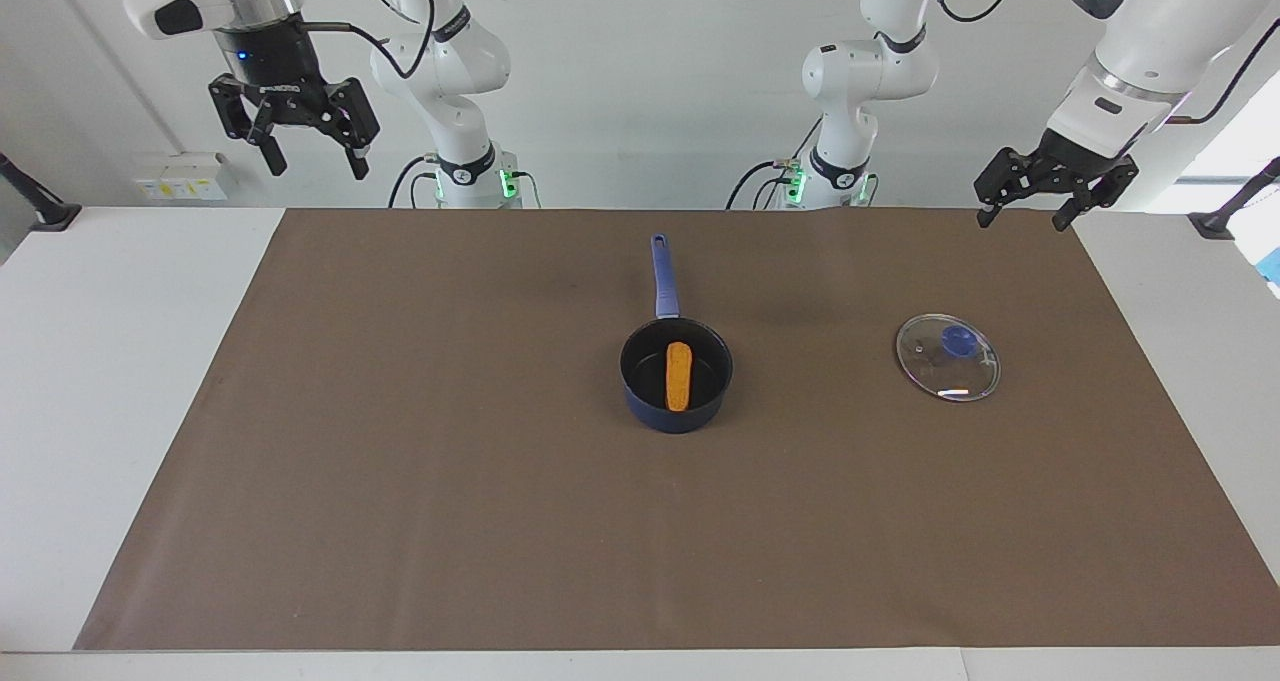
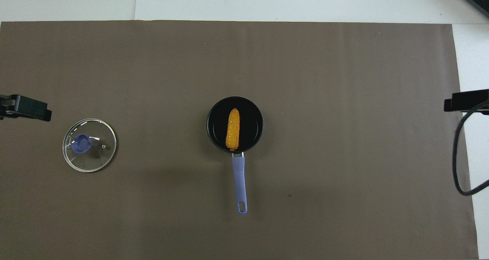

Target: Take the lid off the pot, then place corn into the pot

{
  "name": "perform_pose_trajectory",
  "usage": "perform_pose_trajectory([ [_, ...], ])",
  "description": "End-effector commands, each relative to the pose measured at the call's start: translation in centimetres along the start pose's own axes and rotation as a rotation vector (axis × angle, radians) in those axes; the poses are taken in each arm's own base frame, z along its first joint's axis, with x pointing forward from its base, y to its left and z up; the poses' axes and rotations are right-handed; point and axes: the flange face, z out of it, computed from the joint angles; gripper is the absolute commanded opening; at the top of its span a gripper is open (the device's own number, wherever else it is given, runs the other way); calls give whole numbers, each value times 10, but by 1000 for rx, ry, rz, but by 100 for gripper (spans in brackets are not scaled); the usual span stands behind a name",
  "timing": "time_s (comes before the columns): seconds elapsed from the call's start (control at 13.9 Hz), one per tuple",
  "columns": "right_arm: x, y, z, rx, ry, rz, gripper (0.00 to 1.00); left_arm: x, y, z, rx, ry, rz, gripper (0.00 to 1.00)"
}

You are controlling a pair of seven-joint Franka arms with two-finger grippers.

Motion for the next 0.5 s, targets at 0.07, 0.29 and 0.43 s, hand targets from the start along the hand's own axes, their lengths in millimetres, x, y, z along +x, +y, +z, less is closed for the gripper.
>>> perform_pose_trajectory([
  [0.07,-5,11,17,-1,-66,-49,100,-6,-3,-3,4,4,1,100],
  [0.29,-2,10,35,-3,-92,-41,100,-7,-3,-2,3,-5,-2,100],
  [0.43,0,9,35,0,-83,-43,100,-7,-4,-2,3,-6,-3,100],
])
